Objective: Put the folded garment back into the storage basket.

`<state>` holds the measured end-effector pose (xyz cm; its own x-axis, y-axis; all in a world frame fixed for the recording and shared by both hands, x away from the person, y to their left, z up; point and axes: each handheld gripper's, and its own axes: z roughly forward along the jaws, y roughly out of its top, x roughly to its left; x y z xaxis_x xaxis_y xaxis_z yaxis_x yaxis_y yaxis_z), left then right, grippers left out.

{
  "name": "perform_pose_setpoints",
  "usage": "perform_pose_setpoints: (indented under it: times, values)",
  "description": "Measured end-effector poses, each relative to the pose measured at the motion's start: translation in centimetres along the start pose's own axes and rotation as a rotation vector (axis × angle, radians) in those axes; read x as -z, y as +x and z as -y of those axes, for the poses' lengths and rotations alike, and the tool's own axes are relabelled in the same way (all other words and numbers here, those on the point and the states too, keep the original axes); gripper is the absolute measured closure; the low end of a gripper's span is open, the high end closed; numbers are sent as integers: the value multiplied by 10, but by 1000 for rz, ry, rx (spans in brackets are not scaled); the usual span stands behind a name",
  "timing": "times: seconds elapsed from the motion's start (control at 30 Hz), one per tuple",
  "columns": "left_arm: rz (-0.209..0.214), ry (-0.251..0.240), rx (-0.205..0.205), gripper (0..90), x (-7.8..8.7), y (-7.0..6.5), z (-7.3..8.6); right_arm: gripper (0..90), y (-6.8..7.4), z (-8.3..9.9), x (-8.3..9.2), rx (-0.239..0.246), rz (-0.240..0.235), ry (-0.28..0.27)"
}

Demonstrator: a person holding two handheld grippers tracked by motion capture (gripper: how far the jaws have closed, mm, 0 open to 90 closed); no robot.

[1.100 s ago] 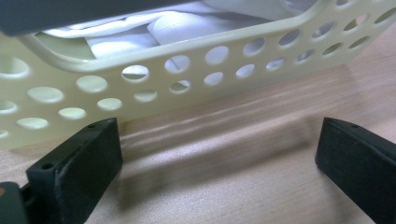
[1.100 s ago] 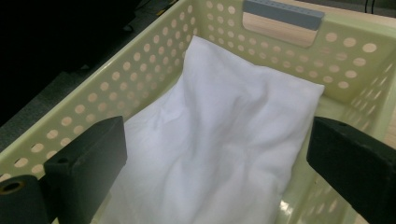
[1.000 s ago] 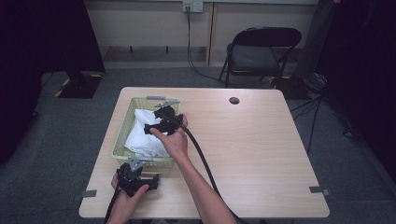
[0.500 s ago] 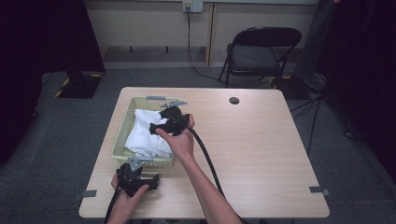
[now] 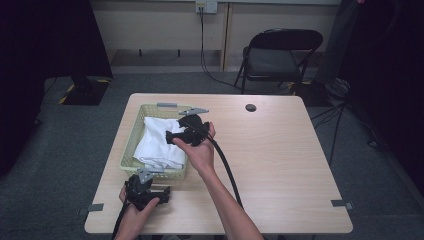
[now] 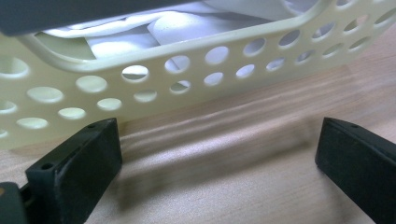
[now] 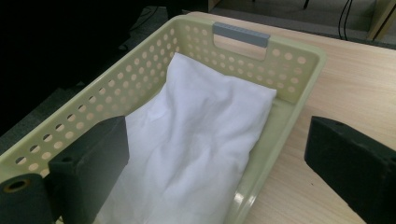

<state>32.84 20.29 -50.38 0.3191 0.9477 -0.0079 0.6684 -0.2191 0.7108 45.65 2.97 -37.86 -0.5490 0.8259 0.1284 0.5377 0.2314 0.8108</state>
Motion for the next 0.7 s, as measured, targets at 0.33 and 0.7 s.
perform_pose_setpoints:
  times: [0.33,0.7]
  values:
    - [0,0,1,0,0,0,0,56,-8,1,20,-12,8,-19]
    - [0,0,1,0,0,0,0,56,-25,10,43,-30,14,-39]
